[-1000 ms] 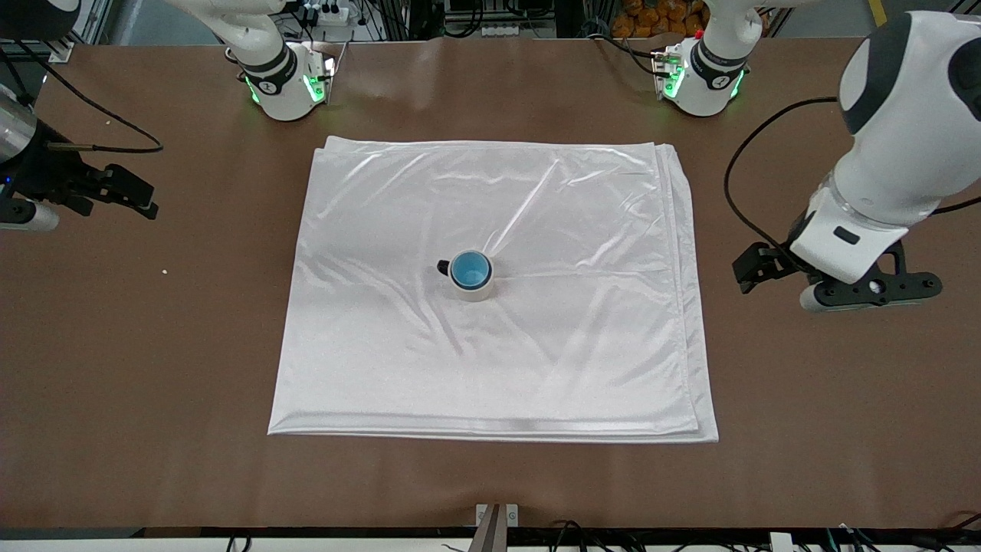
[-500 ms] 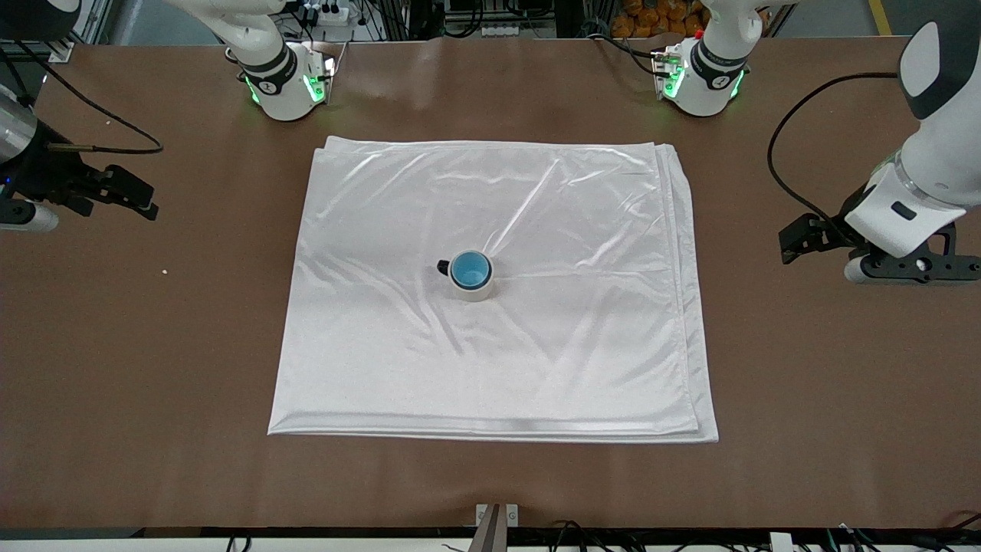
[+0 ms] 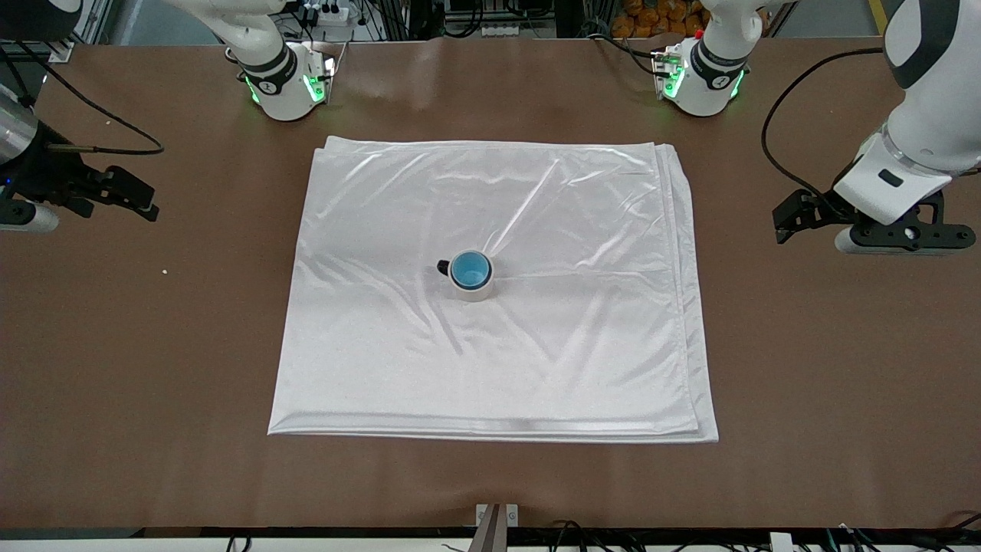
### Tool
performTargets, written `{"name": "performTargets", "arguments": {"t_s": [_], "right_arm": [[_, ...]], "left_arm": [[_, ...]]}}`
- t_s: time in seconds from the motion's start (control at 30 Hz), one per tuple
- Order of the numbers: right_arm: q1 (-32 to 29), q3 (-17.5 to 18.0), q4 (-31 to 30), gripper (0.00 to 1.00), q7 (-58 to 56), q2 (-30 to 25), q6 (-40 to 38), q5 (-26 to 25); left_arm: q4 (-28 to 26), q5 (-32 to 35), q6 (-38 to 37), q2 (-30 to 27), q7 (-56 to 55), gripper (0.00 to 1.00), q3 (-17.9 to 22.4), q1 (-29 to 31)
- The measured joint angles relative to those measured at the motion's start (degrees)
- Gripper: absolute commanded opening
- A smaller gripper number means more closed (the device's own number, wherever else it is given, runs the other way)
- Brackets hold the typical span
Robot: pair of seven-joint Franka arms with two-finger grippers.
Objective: Place blue cup into white mug on cloth
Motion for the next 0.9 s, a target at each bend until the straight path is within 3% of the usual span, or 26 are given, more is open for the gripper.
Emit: {"name": "performTargets", "arguments": {"t_s": [0.13, 0.4, 0.9], "right_arm": [[0.0, 0.0, 0.0, 1.00, 0.0, 0.0, 0.0, 0.0], [0.0, 0.0, 0.0, 1.00, 0.1, 0.0, 0.0, 0.0], [0.0, 0.0, 0.0, 1.00, 0.1, 0.0, 0.1, 0.0]], "left_arm": [[-0.7, 0.0, 0.2, -0.6, 0.0, 1.00, 0.9, -1.3], [-0.8, 0.0, 0.3, -0.8, 0.0, 1.00, 7.3, -6.7], [0.6, -0.1, 0.7, -1.5, 0.0, 1.00, 7.8, -7.8]]}}
